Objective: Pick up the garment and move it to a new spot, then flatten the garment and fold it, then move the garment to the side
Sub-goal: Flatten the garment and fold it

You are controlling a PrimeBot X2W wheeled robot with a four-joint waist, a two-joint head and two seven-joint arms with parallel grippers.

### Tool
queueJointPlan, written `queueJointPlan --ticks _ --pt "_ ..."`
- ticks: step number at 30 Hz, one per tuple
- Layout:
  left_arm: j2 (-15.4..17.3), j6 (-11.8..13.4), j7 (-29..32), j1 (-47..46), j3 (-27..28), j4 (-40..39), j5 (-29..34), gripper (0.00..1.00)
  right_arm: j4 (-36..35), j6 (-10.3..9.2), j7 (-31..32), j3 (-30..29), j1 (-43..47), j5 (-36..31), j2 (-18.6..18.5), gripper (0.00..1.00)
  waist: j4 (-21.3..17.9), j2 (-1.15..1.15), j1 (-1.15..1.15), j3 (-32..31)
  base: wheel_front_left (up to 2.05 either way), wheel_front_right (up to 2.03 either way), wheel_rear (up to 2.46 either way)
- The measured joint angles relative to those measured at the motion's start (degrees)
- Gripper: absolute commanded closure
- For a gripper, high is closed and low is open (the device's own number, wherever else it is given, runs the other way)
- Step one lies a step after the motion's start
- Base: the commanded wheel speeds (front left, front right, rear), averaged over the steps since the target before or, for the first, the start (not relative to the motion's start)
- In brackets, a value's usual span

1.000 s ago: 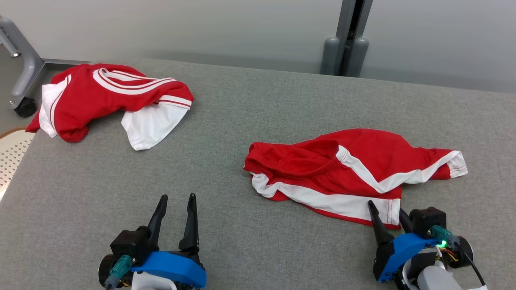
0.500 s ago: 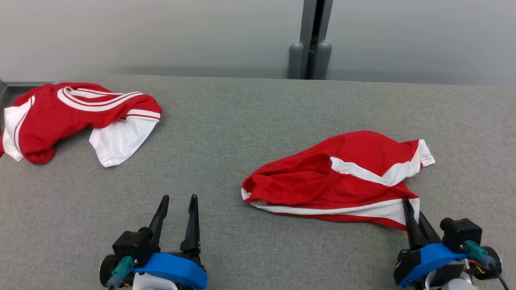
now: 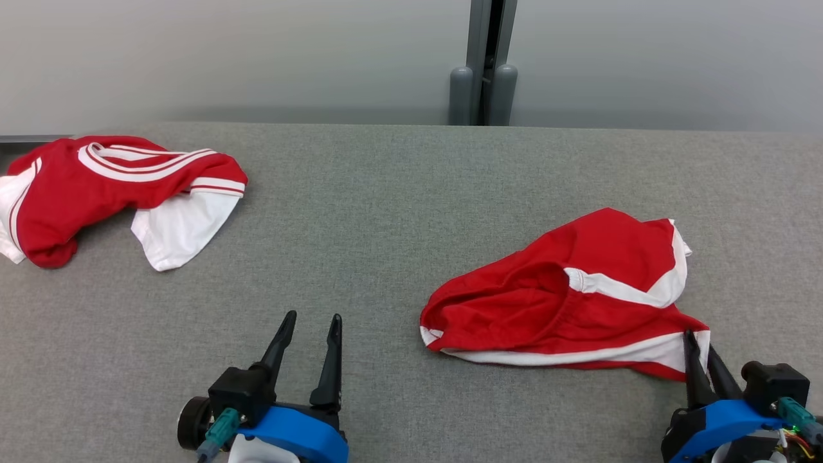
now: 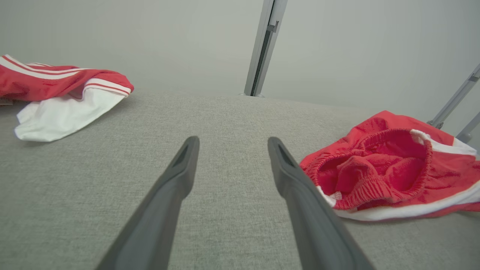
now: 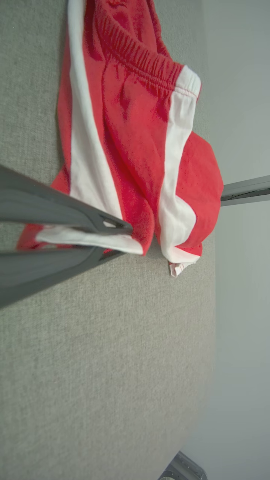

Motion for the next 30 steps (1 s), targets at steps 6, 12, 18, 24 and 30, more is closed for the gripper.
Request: queueJointPlan --ticks 6,12,18,24,30 --pt "1.12 -0.82 0.00 0.00 -4.98 -1.44 4.92 0.00 -1.18 0.00 -1.53 -1.43 0.38 -0.32 0.00 0.00 -0.21 0.00 0.00 -0.84 0.00 0.00 0.00" --pt "4.39 -1.48 0.00 -1.17 -14.57 -2.50 11.37 0.00 -6.09 -0.01 -2.29 -2.76 1.52 -0.26 -0.02 0.00 -1.14 0.00 0.00 -1.58 0.00 0.00 0.00" --pt "6.51 -1.63 0.30 -6.70 -22.25 1.77 17.16 0.00 -9.47 0.00 -2.04 -1.89 2.11 0.32 -0.01 0.00 -2.65 0.00 0.00 -1.62 0.00 0.00 0.00" --pt "5.99 -1.75 0.77 -12.16 -26.60 7.92 21.73 0.00 -10.70 0.00 -1.52 -0.23 2.14 0.96 -0.01 0.00 -4.51 0.00 0.00 -0.61 0.00 0.00 0.00" --pt "5.38 -1.46 0.94 -16.04 -27.63 13.94 22.58 0.00 -10.74 -0.01 -1.43 0.46 2.09 1.11 -0.01 0.00 -5.86 0.00 0.00 0.68 0.00 0.00 0.00"
